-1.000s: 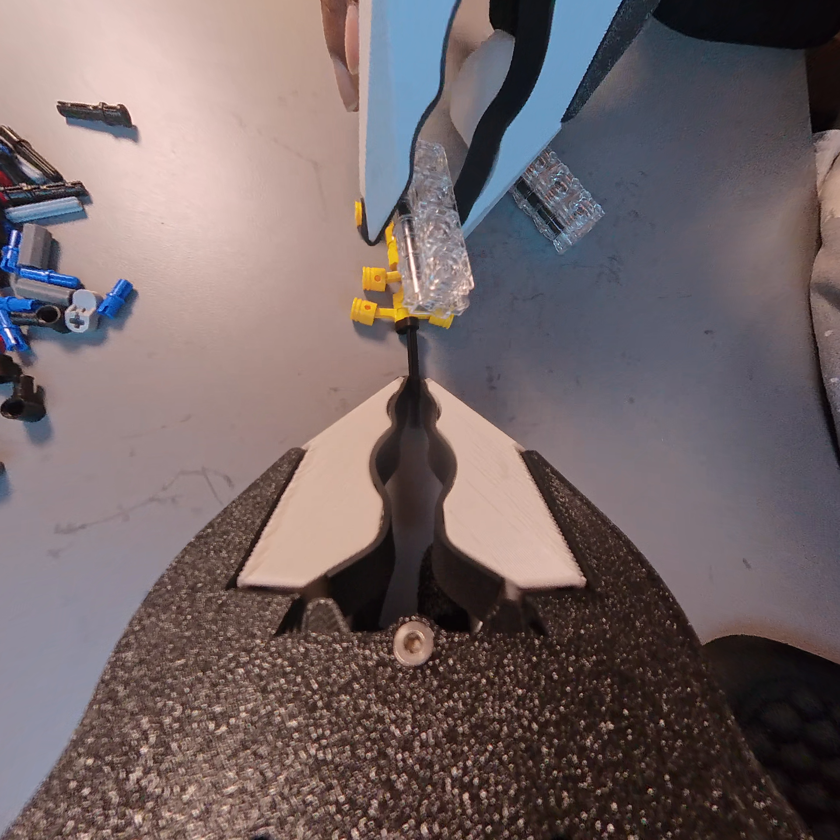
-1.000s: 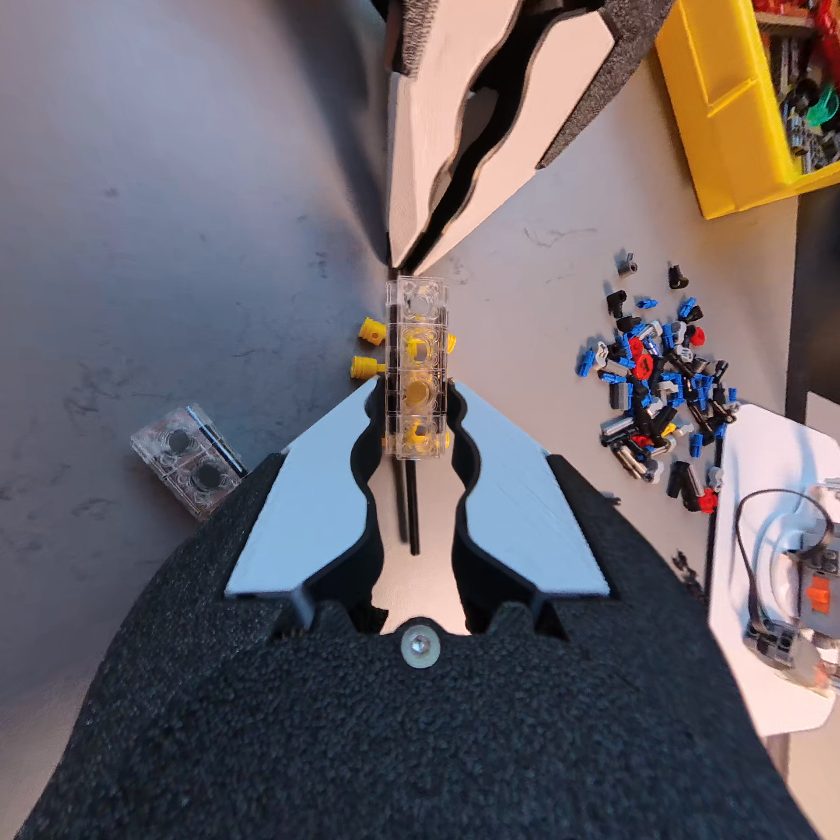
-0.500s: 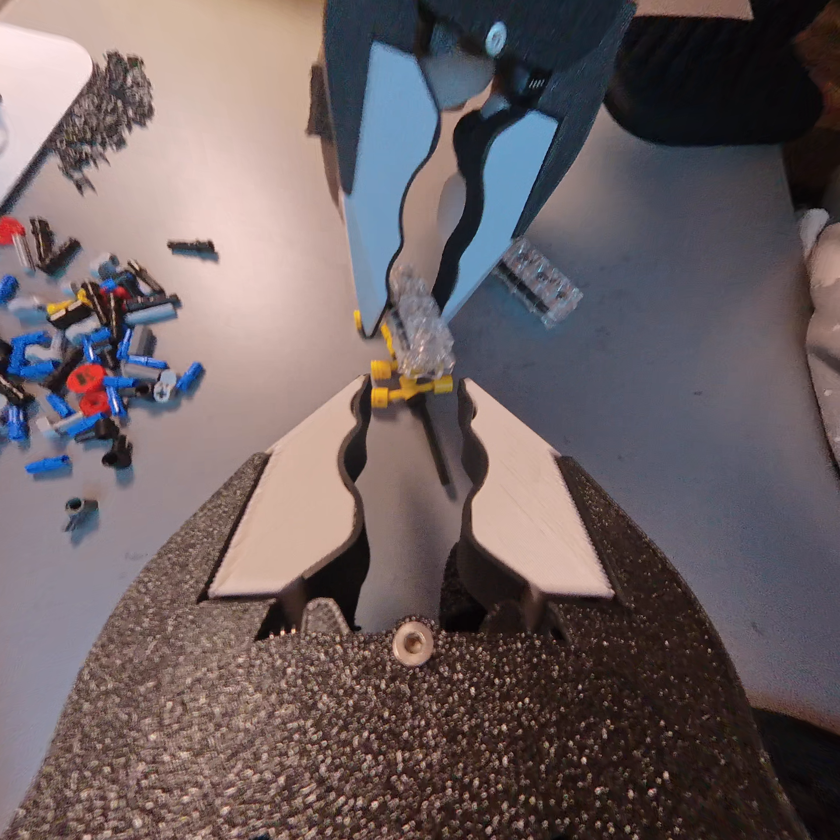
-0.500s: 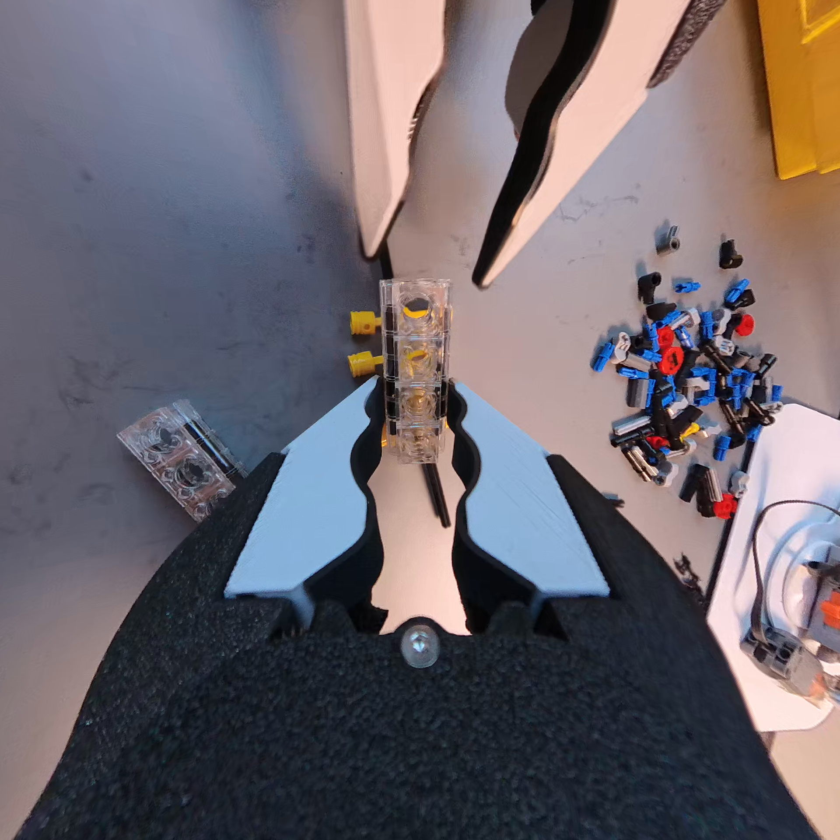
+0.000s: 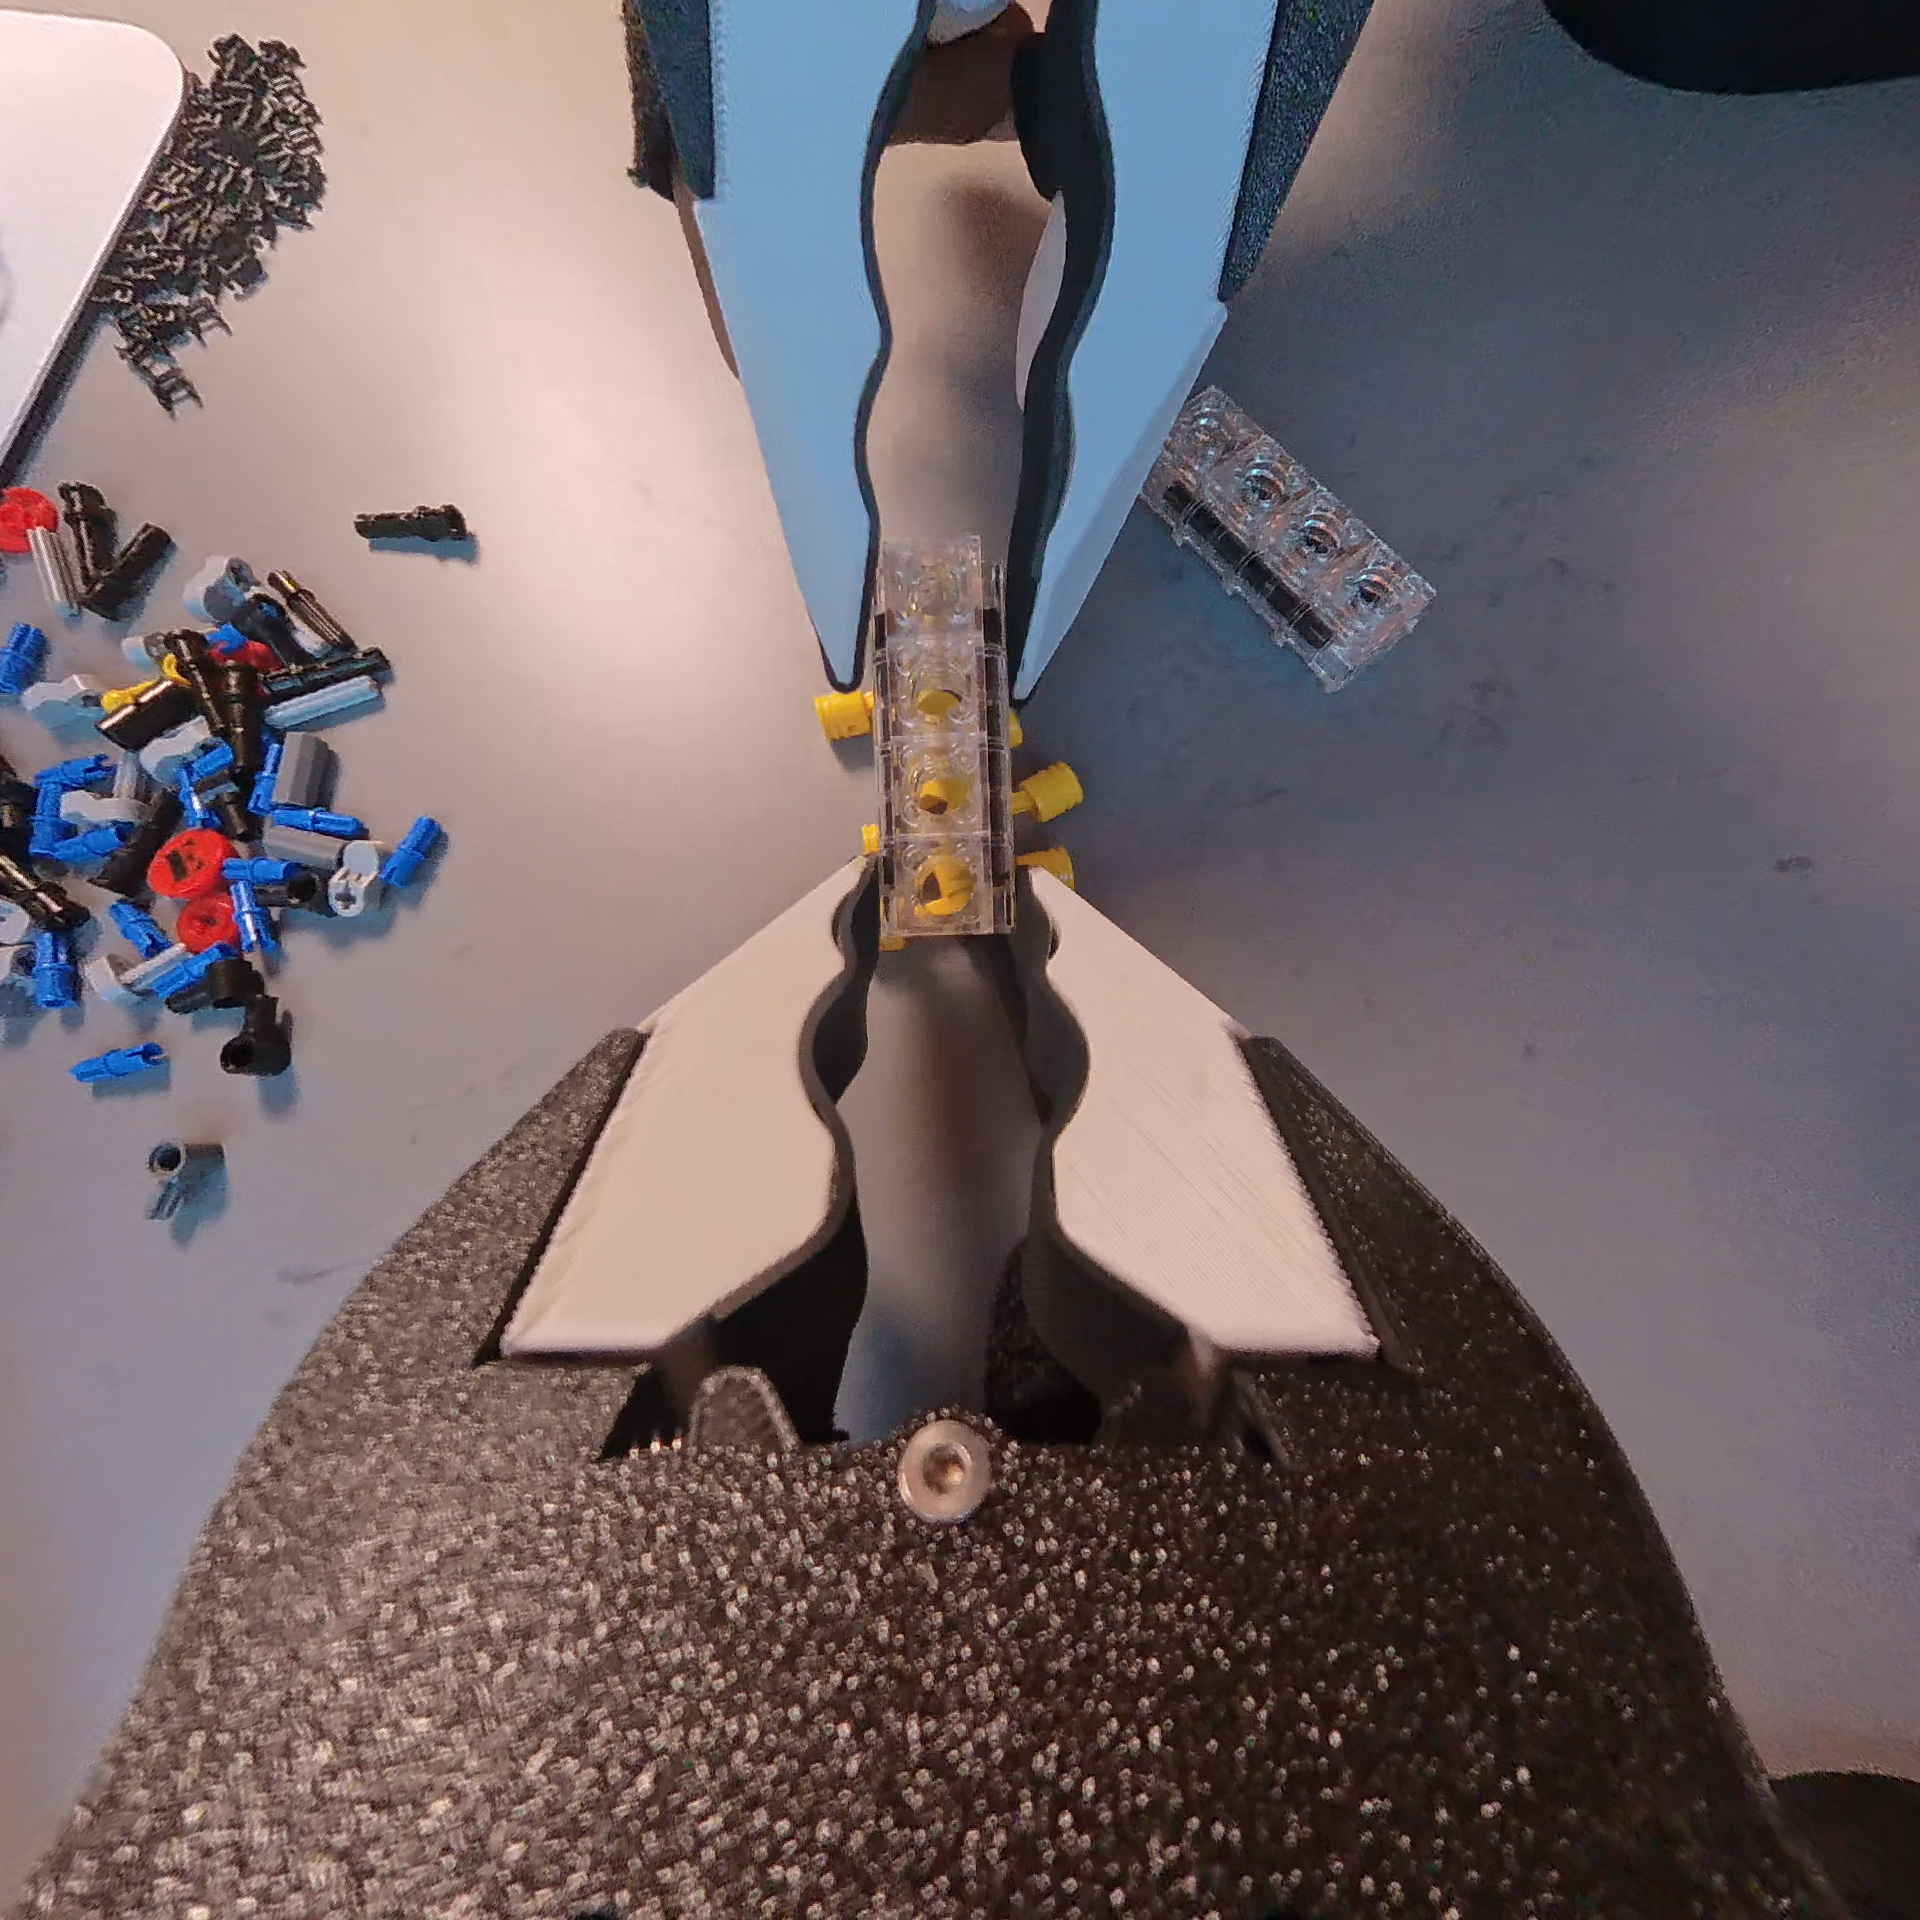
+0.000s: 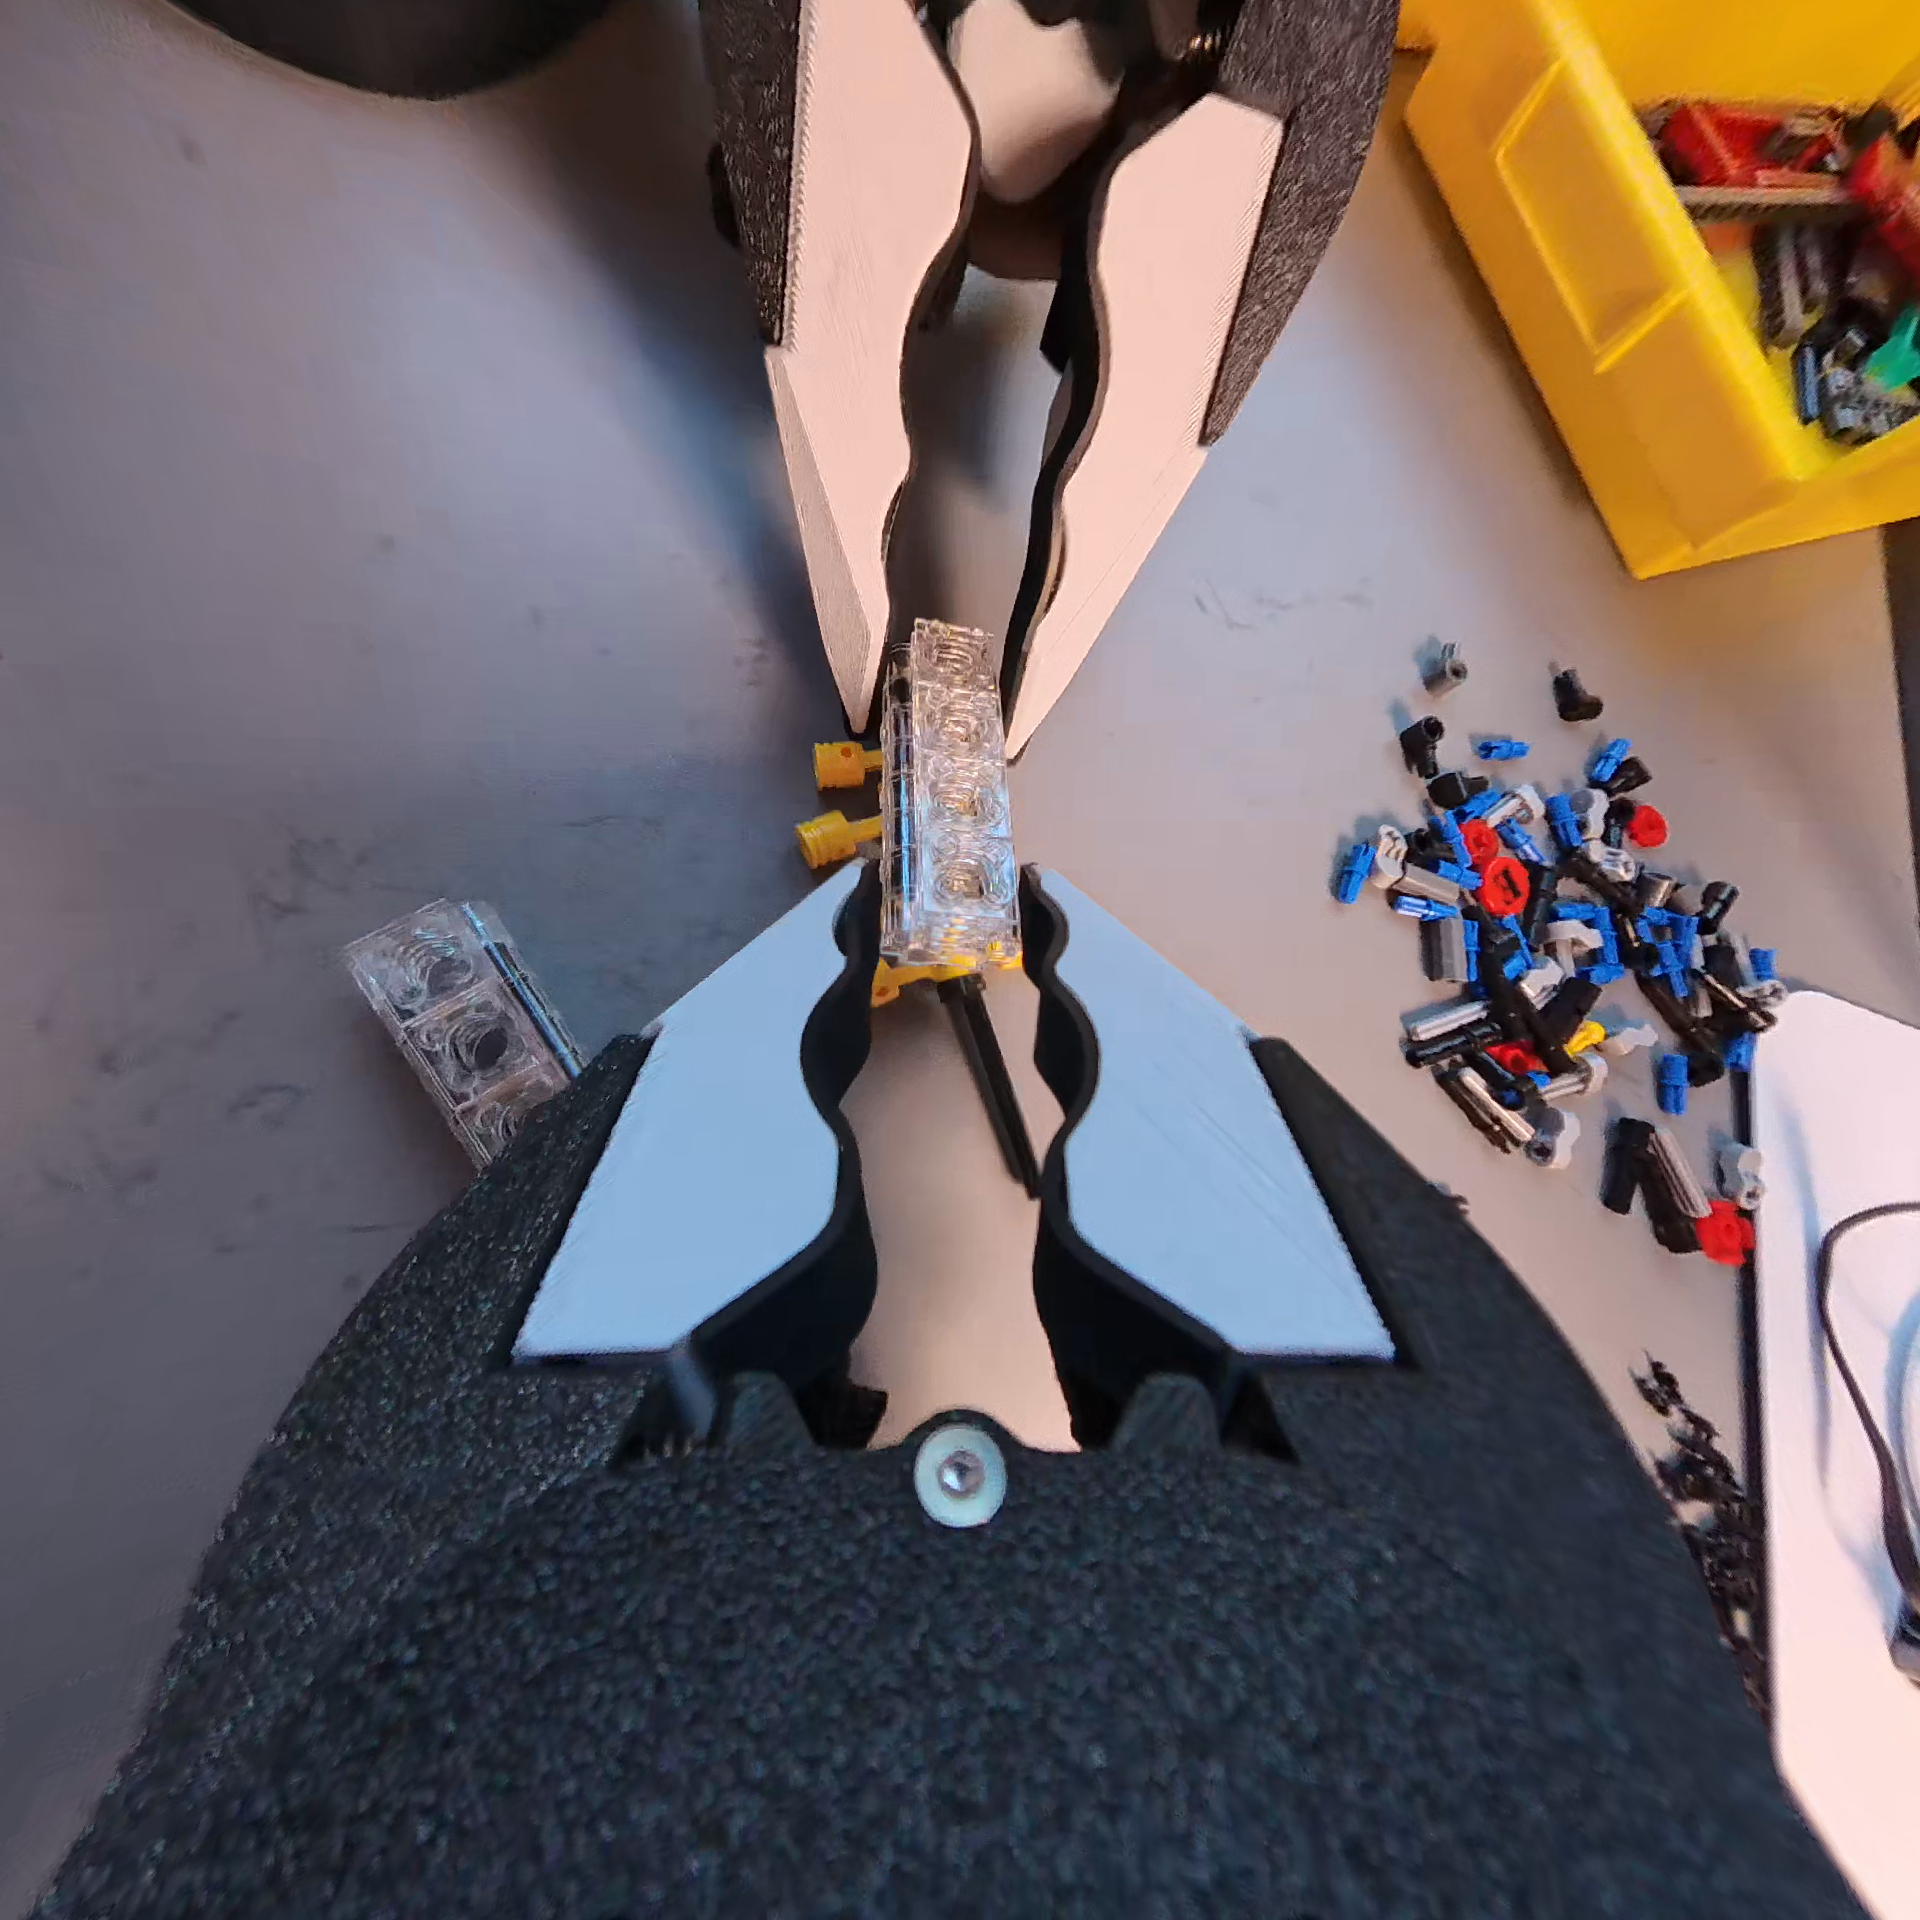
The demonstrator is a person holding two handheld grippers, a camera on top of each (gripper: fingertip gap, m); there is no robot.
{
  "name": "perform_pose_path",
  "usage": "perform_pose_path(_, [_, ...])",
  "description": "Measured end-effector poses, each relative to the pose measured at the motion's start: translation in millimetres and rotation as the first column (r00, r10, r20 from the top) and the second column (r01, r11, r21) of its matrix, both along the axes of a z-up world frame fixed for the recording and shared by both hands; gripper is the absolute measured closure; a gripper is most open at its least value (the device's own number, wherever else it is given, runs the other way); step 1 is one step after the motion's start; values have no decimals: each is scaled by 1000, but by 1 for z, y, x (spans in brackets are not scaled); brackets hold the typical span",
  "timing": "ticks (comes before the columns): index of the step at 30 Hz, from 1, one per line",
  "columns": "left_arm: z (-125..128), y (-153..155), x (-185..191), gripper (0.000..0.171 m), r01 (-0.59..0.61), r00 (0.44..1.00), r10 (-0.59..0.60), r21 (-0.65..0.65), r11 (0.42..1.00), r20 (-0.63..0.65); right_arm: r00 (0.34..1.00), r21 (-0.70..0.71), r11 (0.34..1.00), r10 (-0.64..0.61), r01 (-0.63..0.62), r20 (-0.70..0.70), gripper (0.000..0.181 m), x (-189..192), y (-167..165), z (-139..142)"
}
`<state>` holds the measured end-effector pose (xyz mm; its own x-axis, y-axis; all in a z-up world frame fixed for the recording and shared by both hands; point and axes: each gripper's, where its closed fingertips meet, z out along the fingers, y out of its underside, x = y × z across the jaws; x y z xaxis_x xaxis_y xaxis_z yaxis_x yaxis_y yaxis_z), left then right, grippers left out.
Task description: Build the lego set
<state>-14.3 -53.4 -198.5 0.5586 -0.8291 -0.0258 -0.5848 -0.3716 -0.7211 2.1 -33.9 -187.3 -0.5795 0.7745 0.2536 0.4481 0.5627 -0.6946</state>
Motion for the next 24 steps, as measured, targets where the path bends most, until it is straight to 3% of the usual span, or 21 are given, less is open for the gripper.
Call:
perform_pose_path(3, [-3,2,2,147,-10,998,12,35,999,-64,999,123,992,24,-27,26,156,3,4,-15])
perform_pose_path(7, [-3,1,2,147,-40,994,48,79,996,-101,999,155,987,39,-38,-2,156,2,4,-14])
perform_pose_path(12, [-4,0,2,147,-65,996,69,66,996,-60,999,107,994,26,-29,28,154,2,3,-14])
perform_pose_path(16, [-4,0,2,147,-55,996,59,59,997,-68,1000,24,999,29,-29,10,149,-3,-8,2])
perform_pose_path(20, [-3,0,4,147,-36,997,40,67,997,-63,996,50,998,25,-29,85,157,-7,-9,-9])
perform_pose_path(24, [8,-2,-6,142,-65,998,66,75,995,-20,995,-44,999,1,4,100,158,-8,-9,-10])
